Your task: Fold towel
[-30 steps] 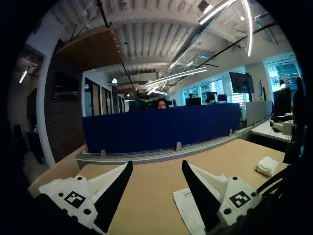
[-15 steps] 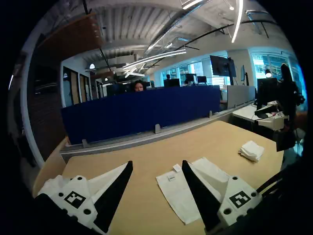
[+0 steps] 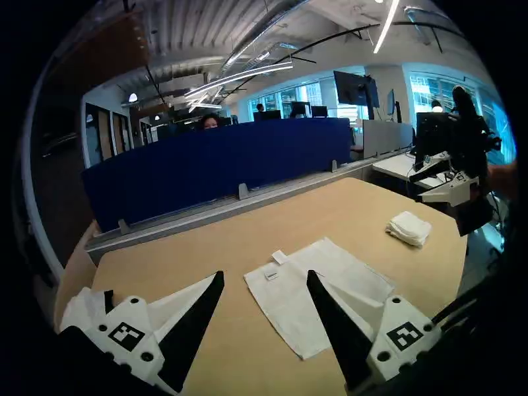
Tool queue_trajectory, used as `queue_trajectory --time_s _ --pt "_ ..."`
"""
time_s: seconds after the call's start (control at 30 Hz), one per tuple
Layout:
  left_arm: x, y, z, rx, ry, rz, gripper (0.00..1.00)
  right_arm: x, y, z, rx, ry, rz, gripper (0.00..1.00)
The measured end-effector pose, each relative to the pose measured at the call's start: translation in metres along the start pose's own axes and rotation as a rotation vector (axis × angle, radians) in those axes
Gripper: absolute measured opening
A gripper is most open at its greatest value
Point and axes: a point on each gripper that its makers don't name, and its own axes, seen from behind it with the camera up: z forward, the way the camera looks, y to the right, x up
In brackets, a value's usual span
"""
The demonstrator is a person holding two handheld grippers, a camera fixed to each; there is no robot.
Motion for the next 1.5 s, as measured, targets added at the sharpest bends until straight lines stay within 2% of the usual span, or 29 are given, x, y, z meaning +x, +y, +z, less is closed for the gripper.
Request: queue_trajectory --time_s 0.43,0.67,0.9,1.17,1.5 --pt "-0.051 0.018 0.017 -0.028 -0.067 0.031 0.93 -0.055 -0.012 0.019 0.026 -0.066 -0.039 1.0" --pt "-0.088 0.029 0.028 -0.053 -0.12 0.049 0.93 -0.089 -0.023 0.036 0.046 -0.105 -0.057 1.0" --pt "-0.129 0.04 0.037 -0.089 -0.192 0.056 0.93 -0.128 -0.035 0.049 0.068 -0.172 -0.071 1.0" --pt "-0.171 0.054 0.045 -0.156 -0.293 0.069 0.93 -0.167 -0.046 0.057 0.095 -0.246 -0.066 1.0" --pt "-0.204 0.064 0.054 -0.2 -0.375 0.083 0.93 -0.202 -0.048 0.059 0.104 -0.315 -0.055 1.0"
